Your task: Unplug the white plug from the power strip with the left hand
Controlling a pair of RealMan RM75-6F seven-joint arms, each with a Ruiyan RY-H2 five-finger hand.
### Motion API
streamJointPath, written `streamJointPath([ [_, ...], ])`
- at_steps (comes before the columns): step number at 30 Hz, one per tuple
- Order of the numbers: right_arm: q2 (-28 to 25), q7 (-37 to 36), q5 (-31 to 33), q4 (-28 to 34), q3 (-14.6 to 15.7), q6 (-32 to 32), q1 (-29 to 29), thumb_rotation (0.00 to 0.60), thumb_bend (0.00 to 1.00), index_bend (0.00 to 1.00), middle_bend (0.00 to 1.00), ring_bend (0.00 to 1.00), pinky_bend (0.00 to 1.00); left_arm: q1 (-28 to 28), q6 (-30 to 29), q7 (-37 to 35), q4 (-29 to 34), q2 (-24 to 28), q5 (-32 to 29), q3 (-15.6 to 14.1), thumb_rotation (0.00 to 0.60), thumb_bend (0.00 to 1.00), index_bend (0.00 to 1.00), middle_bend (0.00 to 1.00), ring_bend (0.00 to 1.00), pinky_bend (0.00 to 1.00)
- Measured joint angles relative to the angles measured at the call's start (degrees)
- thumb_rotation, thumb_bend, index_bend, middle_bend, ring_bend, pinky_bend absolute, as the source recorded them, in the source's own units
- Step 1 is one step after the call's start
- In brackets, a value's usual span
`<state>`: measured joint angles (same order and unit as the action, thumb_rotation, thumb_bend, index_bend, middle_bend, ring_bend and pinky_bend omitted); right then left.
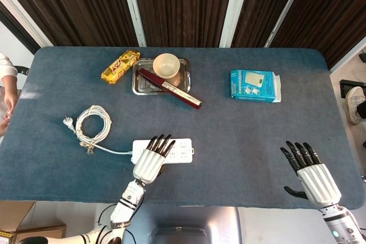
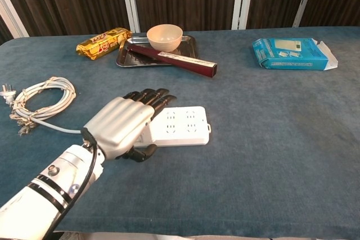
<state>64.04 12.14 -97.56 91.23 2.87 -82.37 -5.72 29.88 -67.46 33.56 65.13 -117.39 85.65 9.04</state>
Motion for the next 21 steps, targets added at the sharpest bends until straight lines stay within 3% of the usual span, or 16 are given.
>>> streamJointPath([
  [13,0.2,0.8,0.0,0.1,0.2,0.3,-0.1,0.6,0.22,0.0,0.0,0.0,0.0,0.3,-1.6,-1.9,-0.5,-0.1,-0.6,-0.9,0.6,0.45,0.22,0.22,0.2,0.31],
  [21,1.3,3.9,-1.7,0.9,0.2,4.1,-2.8,0.6,0.22,0.0,0.0,0.0,0.0,0.5,-2.3,-4.2,-0.5,-0.6,-0.5,-1.5,0.6,0.5,0.31,0.32,0.26,0.4],
])
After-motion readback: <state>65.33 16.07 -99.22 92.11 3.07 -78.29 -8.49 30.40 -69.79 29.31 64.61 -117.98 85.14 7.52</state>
